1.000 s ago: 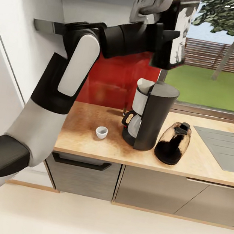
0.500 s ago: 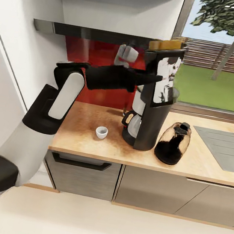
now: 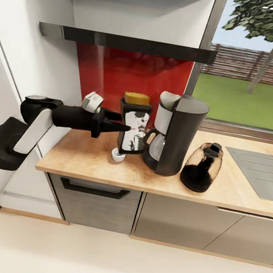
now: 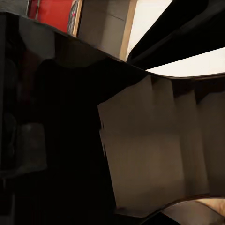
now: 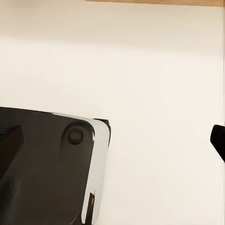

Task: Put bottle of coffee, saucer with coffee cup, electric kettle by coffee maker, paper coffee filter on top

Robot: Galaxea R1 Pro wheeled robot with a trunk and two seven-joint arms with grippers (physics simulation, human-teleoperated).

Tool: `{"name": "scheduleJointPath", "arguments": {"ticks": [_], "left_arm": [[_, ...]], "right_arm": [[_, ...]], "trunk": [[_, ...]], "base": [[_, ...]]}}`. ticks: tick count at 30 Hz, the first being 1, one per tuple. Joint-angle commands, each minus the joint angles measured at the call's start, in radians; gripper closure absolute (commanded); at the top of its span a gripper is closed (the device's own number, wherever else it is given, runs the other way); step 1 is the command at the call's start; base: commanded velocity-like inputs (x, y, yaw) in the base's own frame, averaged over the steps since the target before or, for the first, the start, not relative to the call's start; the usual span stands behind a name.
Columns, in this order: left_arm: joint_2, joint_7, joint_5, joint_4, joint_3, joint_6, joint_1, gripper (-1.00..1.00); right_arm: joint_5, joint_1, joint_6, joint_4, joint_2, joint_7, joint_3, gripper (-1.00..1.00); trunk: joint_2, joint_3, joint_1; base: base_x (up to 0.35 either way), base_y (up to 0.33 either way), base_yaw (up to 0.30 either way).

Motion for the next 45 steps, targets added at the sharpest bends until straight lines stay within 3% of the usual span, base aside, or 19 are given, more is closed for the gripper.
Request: {"name": "scheduleJointPath", "arguments": {"ticks": [1,3,5,9,11,17,22,45], "left_arm": [[0.027,-0.004,0.009,-0.005,-0.001,-0.002,0.010,1.00],[0.075,-0.008,0.009,-0.009,-0.001,-0.029,0.032,1.00],[0.096,-0.009,0.009,-0.008,-0.001,-0.046,0.048,1.00],[0.117,-0.005,0.007,-0.003,-0.001,-0.089,0.094,1.00],[0.128,0.007,0.006,0.007,0.000,-0.177,0.129,1.00],[0.137,0.019,0.006,0.039,0.000,-0.257,0.170,1.00],[0.138,0.021,0.006,0.046,0.003,-0.270,0.176,1.00],[0.139,0.021,0.006,0.046,0.007,-0.274,0.178,1.00]], "right_arm": [[0.010,0.000,-0.004,-0.002,0.001,-0.007,-0.006,-1.00],[0.010,0.000,-0.004,-0.001,0.001,-0.018,-0.005,-1.00],[0.010,0.000,-0.004,-0.001,0.001,-0.022,-0.004,-1.00],[0.010,0.000,-0.004,0.000,0.001,-0.028,-0.004,-1.00],[0.011,0.000,-0.004,0.000,0.001,-0.043,-0.003,-1.00],[0.011,0.000,-0.004,0.000,0.001,-0.059,-0.003,-1.00],[0.011,0.000,-0.004,0.000,0.000,-0.061,-0.003,-1.00],[0.010,-0.001,-0.003,0.000,0.000,-0.062,-0.004,-1.00]], "trunk": [[-0.001,-0.001,0.000],[-0.001,-0.001,0.000],[-0.001,-0.001,0.000],[-0.001,-0.001,0.000],[-0.001,-0.001,0.000],[-0.001,-0.001,0.000],[-0.001,-0.001,0.000],[-0.162,-0.073,0.088]], "base": [[0.000,0.000,0.000],[0.000,0.000,0.000],[0.000,0.000,0.000],[0.000,0.000,0.000],[0.000,0.000,0.000],[0.000,0.000,0.000],[0.000,0.000,0.000],[0.000,0.000,0.000]]}}
